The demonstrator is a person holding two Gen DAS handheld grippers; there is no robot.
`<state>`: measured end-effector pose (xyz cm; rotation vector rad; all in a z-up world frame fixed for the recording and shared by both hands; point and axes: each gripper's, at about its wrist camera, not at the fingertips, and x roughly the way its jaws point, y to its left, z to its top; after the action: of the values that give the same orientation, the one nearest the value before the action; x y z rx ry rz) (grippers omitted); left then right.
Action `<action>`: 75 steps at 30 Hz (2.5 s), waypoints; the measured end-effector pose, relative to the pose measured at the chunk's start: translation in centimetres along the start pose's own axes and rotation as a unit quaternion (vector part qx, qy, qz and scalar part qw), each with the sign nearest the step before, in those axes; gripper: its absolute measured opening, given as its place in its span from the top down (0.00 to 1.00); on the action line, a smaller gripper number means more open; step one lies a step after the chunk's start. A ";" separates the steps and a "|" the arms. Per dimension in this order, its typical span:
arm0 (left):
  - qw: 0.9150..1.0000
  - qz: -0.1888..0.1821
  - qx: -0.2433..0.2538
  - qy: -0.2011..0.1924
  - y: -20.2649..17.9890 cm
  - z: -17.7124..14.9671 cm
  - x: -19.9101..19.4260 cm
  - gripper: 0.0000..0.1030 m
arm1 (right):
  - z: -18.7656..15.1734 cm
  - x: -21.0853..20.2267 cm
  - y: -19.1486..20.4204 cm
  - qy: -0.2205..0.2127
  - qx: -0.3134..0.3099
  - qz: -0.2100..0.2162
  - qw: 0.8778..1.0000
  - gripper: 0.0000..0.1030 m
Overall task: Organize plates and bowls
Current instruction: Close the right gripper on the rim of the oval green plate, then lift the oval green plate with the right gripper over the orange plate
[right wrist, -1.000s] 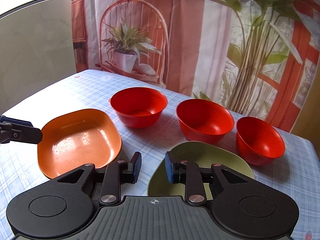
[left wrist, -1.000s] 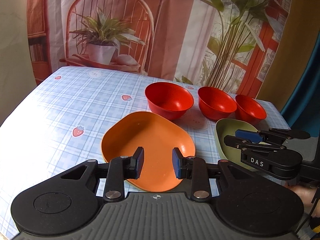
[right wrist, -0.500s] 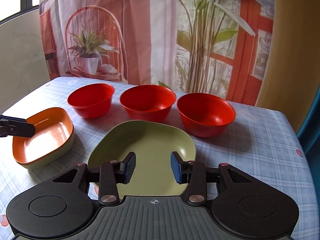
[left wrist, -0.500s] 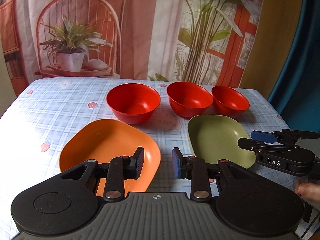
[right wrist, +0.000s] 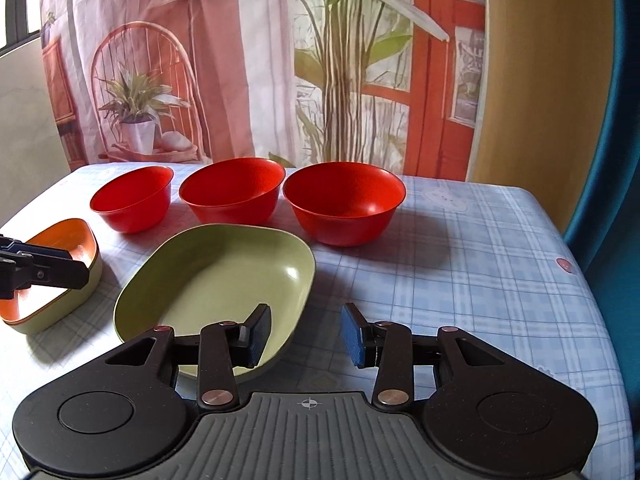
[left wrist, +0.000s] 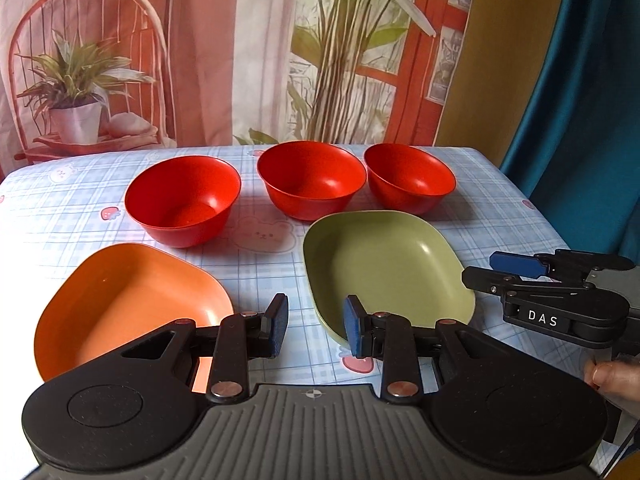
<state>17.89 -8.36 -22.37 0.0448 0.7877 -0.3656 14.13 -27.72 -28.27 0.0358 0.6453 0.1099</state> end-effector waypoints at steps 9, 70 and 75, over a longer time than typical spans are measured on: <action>1.000 -0.003 -0.003 0.023 -0.3 0.4 2.8 0.69 | -0.2 1.3 -0.7 0.006 0.016 0.004 1.000 0.63; 0.999 0.025 -0.031 -0.038 2.4 0.1 -4.0 0.78 | 3.9 -0.5 7.5 -0.034 -0.018 0.055 0.998 0.88; 0.997 0.032 -0.040 -0.055 3.3 0.3 -5.7 0.77 | 4.5 -0.6 9.1 -0.038 -0.030 0.066 0.997 0.88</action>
<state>15.49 -3.58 -18.51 -0.0245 0.6898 -0.2745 15.53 -18.71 -23.65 0.0255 0.5629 0.2547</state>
